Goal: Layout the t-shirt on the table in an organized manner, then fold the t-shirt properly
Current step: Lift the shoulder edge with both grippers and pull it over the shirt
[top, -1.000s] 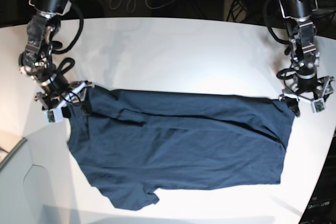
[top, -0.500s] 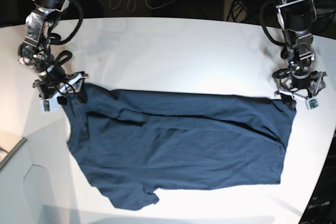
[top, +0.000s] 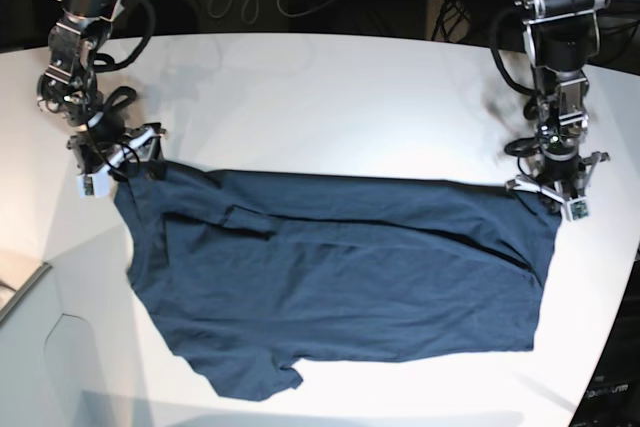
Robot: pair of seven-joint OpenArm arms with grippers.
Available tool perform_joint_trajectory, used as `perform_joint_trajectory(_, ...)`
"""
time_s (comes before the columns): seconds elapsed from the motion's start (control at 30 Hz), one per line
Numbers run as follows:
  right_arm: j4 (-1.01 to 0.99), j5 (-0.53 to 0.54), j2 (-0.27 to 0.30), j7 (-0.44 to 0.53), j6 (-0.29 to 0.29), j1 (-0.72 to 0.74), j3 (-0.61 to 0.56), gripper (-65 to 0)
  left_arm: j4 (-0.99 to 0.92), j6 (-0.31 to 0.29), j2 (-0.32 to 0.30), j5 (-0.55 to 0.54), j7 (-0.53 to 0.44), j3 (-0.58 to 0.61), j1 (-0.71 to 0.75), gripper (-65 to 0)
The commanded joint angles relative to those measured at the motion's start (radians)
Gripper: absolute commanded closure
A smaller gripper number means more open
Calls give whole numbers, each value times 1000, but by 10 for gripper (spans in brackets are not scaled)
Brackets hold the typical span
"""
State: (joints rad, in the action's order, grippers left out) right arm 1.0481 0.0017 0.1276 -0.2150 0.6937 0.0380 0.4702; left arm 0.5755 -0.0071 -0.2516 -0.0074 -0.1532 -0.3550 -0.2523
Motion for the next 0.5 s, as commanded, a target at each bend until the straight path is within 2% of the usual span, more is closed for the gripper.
perform_joint_trajectory(0.0,4,-2,11,-11,4,6,0,-398,4,6,-13,1,10,-5,-11,-26)
perform_joint_trajectory(0.03,4,-2,11,-11,4,6,0,-374,4,6,-13,1,16,-5,-9,0)
perform_joint_trajectory(0.1,-2,-2,13,-11,4,4,-1,-306,4,6,-13,1,17,-5,-6,-10)
perform_joint_trajectory(0.17,-27,-2,27,-11,4,4,5,-197,4,6,-13,1,14,-5,1,-2)
perform_joint_trajectory(0.27,-55,-2,43,-11,4,0,5,0,19,6,-13,1,11,-5,34,0)
perform_joint_trajectory(0.47,-16,2,77,-11,4,-59,6,0,110,6,-13,1,11,-8,104,0)
